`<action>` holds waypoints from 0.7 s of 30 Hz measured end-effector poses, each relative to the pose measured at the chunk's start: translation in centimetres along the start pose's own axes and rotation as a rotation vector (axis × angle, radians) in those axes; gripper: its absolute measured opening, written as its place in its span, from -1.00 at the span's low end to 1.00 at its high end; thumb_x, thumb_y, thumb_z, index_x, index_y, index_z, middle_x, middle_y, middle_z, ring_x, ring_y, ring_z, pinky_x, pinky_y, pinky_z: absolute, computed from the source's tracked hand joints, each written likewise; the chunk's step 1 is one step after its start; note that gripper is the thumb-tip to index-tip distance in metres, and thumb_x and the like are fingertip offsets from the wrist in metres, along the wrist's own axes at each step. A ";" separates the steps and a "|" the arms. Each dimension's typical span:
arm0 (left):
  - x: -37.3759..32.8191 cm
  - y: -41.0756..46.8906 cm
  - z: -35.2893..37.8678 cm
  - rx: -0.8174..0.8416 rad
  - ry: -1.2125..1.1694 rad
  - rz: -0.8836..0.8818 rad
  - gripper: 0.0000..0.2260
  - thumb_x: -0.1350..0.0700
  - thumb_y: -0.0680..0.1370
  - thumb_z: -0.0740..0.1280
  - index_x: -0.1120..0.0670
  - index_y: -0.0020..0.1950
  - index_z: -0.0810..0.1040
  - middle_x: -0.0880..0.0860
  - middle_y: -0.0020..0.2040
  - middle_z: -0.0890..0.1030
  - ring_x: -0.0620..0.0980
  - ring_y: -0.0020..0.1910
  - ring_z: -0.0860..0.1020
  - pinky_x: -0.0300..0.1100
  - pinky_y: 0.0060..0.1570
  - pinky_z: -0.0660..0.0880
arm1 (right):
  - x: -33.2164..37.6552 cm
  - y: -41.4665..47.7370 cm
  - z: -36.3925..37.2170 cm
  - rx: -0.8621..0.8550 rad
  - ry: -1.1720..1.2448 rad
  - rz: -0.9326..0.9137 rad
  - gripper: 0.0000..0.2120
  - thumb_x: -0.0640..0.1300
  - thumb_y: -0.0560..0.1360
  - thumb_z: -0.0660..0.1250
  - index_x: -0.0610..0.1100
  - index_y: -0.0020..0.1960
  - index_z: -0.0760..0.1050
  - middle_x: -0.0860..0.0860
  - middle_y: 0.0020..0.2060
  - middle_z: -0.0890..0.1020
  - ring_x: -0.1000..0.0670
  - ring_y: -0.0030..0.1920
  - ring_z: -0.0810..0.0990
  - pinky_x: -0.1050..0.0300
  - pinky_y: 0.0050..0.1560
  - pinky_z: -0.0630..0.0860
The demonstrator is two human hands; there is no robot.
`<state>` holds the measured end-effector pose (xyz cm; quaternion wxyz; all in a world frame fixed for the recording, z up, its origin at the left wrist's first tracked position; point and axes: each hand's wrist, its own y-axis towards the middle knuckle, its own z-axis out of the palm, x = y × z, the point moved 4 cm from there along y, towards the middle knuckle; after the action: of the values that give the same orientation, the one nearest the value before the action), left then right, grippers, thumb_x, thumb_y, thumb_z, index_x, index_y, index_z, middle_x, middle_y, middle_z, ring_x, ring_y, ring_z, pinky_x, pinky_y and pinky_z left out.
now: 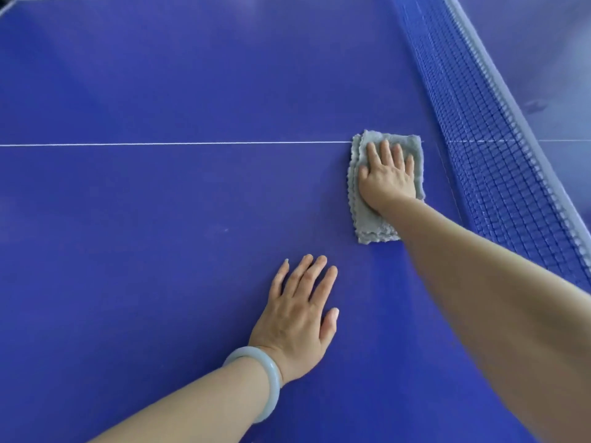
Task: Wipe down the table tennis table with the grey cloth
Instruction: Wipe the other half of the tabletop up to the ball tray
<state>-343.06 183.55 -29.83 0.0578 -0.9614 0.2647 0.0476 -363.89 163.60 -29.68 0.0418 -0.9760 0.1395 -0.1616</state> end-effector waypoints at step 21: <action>0.6 -1.5 -5.0 -0.337 -0.523 -0.172 -0.68 0.32 0.61 0.15 0.24 0.35 0.45 0.15 0.33 0.47 0.11 0.34 0.42 -0.07 0.38 0.33 | 2.1 -29.9 1.7 0.270 0.831 0.034 -0.47 -0.28 0.57 0.19 0.03 0.50 0.32 0.15 0.54 0.24 0.16 0.44 0.33 0.21 0.44 0.28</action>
<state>-341.50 183.87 -24.84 -0.0324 -0.9315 0.1473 0.3310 -353.64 191.69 -26.86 0.1121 -0.8114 0.1379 -0.5568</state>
